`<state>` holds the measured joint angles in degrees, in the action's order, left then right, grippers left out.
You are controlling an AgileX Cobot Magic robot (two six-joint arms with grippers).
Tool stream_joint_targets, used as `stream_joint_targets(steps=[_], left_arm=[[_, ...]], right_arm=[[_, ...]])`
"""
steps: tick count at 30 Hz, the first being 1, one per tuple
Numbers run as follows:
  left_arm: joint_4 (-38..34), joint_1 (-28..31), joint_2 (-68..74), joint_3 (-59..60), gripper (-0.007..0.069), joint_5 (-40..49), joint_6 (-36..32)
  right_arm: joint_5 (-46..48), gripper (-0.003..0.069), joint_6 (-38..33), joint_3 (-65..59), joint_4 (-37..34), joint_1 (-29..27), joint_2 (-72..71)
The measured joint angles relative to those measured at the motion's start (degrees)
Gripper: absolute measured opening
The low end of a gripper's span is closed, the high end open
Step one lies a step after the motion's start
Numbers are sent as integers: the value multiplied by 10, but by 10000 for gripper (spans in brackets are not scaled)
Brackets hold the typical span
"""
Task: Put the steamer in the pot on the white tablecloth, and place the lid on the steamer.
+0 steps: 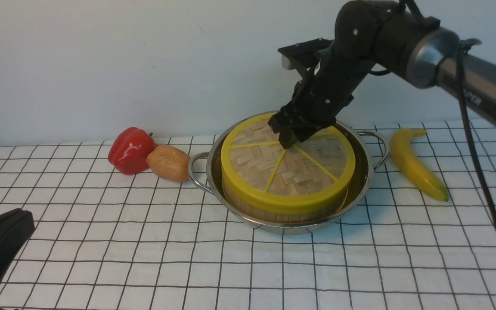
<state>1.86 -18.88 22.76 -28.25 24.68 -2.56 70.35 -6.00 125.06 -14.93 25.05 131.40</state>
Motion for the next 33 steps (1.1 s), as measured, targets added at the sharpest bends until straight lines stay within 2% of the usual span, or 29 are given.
stream_joint_targets(steps=[2,3,6,9,12,14,18,20,21,22,23,25,28,32,33], left_arm=[[0,0,0,0,1,0,0],[0,0,0,0,1,0,0],[0,0,0,0,1,0,0],[0,0,0,0,1,-1,0],[0,0,0,0,1,-9,0],[0,0,0,0,1,-16,0],[1,0,1,0,1,-54,0],[1,0,3,0,1,-67,0],[3,0,3,0,1,-76,0],[4,0,3,0,1,-78,0],[8,0,3,0,5,-83,0],[15,0,3,0,12,-87,0],[30,0,3,0,12,-87,0],[38,0,3,0,12,-87,1],[39,0,3,0,13,-87,1]], right_arm=[[1,470,0,0,0,0,0],[1,470,0,0,0,0,0],[2,589,0,0,0,-2,-22],[3,620,0,0,-4,-10,-62],[3,612,0,0,-13,-29,-125],[2,581,0,0,-15,-41,-171],[-1,447,6,-15,-15,-74,-274],[-1,350,9,-32,-9,-92,-321],[-1,262,9,-45,-5,-101,-357],[-1,250,9,-50,-3,-104,-362],[-1,160,9,-71,2,-113,-399],[-1,43,4,-106,7,-119,-451],[-1,-11,-20,-179,9,-121,-518],[-1,-13,-50,-297,9,-121,-603],[-16,-13,-56,-366,11,-121,-646]])
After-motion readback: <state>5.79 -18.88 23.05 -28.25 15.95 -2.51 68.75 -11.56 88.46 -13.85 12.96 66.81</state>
